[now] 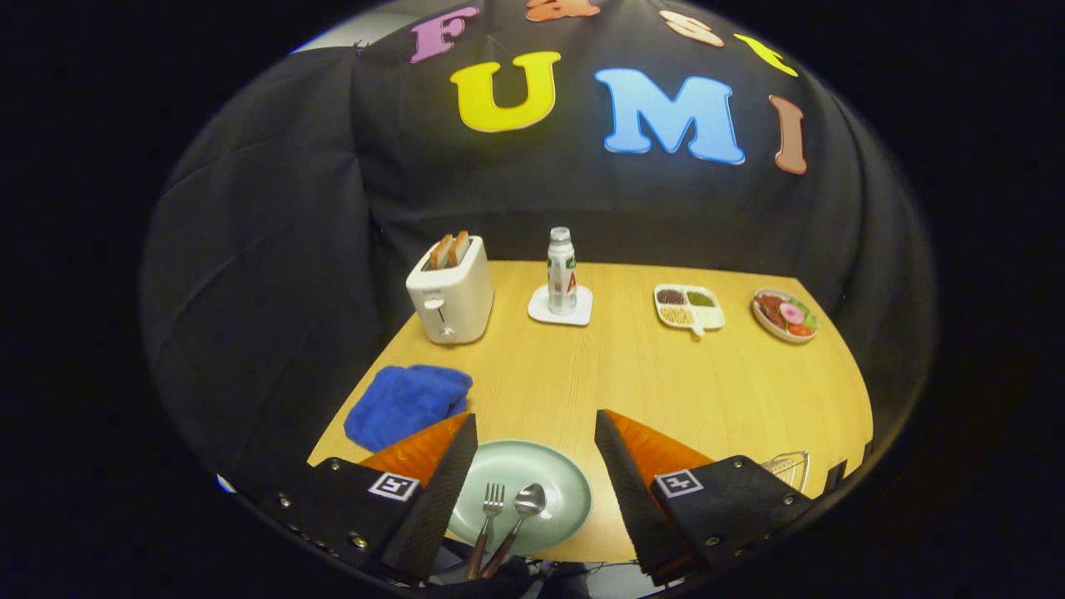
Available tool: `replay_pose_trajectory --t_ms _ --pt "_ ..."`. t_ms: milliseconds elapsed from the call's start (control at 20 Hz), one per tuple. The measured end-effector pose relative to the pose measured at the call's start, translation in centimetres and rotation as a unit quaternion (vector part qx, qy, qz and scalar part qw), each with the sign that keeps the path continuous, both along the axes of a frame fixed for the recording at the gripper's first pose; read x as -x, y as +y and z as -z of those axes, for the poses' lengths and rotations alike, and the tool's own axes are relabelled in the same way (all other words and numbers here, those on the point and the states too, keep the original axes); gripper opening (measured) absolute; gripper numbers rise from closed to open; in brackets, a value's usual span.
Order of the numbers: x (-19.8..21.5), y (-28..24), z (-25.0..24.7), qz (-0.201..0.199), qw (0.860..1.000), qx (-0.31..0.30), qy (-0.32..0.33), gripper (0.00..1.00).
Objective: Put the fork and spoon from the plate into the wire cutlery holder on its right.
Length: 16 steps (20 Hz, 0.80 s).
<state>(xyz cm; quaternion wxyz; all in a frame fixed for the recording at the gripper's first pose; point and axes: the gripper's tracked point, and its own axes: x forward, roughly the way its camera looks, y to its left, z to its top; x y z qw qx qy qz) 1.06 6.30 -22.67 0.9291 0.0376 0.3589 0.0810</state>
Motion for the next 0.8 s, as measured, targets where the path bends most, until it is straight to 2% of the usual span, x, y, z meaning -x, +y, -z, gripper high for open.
replay_pose_trajectory --t_ms 250,300,350,500,800 --pt "1.9 1.5 6.9 0.002 0.992 -0.030 0.120 0.86" --pt "2.5 1.8 8.2 0.001 0.989 -0.033 0.142 0.60" --pt "3.1 2.1 9.5 -0.001 0.986 -0.035 0.165 0.57" --pt "5.4 3.0 13.0 -0.004 0.971 -0.043 0.237 0.62" --pt "8.6 3.6 17.2 0.005 0.943 -0.052 0.328 0.62"
